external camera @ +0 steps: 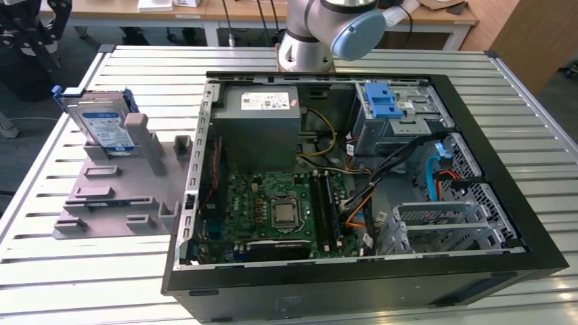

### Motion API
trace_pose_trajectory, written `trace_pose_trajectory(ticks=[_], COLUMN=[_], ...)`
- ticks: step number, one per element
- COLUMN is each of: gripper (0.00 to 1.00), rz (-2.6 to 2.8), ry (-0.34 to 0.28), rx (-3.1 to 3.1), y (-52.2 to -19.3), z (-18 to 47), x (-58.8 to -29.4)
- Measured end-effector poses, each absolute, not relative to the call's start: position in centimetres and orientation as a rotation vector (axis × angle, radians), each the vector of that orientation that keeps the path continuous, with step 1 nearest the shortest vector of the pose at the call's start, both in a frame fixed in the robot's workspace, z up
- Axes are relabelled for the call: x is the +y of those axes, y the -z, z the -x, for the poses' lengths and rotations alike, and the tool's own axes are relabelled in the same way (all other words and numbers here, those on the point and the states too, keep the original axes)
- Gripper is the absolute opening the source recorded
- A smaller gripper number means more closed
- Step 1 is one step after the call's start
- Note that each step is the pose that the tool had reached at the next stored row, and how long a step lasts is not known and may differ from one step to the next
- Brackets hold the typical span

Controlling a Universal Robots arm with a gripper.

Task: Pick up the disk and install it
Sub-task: 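Pick up the disk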

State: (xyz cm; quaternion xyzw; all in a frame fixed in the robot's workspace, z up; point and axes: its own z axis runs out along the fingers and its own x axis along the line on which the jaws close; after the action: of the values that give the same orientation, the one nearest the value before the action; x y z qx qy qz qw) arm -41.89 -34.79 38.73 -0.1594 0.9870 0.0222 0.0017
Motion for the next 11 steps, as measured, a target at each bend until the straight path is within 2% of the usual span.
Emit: trace_pose_trajectory(ticks=[11], gripper=[0.11], rz=[0.747], ry=[-0.070], rx=[3.051], y=[-38.69], z=[41.89], x=[-34.79])
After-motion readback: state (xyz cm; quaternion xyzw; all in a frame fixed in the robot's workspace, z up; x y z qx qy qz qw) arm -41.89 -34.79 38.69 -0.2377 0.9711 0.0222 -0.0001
